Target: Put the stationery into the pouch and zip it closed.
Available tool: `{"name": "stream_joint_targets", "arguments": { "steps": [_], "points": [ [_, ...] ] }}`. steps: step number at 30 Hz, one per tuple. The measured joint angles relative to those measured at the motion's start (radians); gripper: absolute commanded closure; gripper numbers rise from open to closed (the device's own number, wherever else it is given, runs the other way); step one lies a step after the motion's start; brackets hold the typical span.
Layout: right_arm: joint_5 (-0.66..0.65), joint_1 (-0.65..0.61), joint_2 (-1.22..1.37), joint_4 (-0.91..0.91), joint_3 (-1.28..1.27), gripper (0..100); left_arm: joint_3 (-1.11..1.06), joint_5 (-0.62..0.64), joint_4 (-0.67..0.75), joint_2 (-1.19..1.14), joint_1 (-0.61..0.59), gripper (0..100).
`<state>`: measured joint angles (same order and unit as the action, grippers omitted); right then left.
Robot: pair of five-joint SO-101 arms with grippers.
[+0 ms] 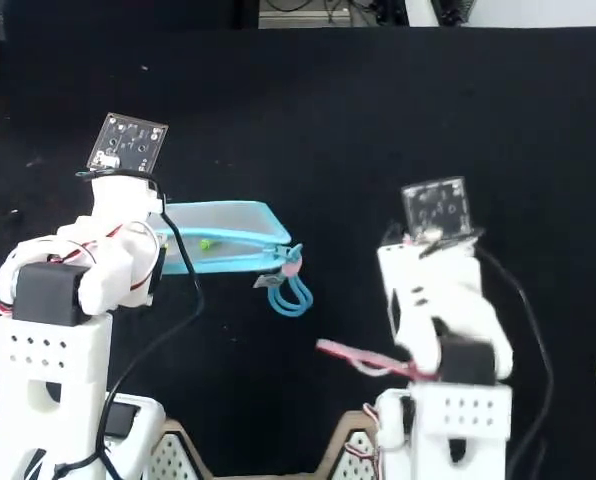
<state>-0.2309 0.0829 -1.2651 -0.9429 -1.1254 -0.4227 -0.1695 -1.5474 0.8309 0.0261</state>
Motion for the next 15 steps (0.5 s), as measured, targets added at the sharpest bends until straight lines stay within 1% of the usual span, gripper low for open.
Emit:
{"name": "stream_joint_targets", "arguments": {
  "steps": [2,7,15],
  "points": [
    [0.002,0.052,0.094,0.015,0.000,89.8,0.000,0.000,0.000,0.000,0.000,97],
    [0.002,0.158,0.359,0.044,0.080,83.5,0.000,0.000,0.000,0.000,0.000,97],
    [0.002,0.172,0.835,0.043,0.347,83.7,0.000,0.000,0.000,0.000,0.000,97]
  ]
}}
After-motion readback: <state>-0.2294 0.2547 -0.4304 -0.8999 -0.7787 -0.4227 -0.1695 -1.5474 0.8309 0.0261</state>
